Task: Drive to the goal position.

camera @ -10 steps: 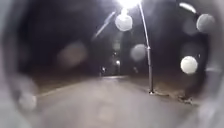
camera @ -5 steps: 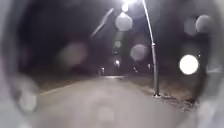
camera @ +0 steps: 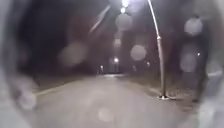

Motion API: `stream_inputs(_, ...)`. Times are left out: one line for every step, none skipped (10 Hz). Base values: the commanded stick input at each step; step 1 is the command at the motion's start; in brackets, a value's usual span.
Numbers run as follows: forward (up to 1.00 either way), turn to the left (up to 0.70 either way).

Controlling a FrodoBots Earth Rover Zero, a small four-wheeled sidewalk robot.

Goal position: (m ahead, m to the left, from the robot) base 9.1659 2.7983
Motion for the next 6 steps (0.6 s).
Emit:
stream_inputs(0.85, 0.0)
stream_inputs(0.85, 0.0)
stream_inputs(0.85, 0.0)
stream_inputs(0.85, 0.01)
stream_inputs(0.85, 0.03)
stream_inputs(0.85, 0.07)
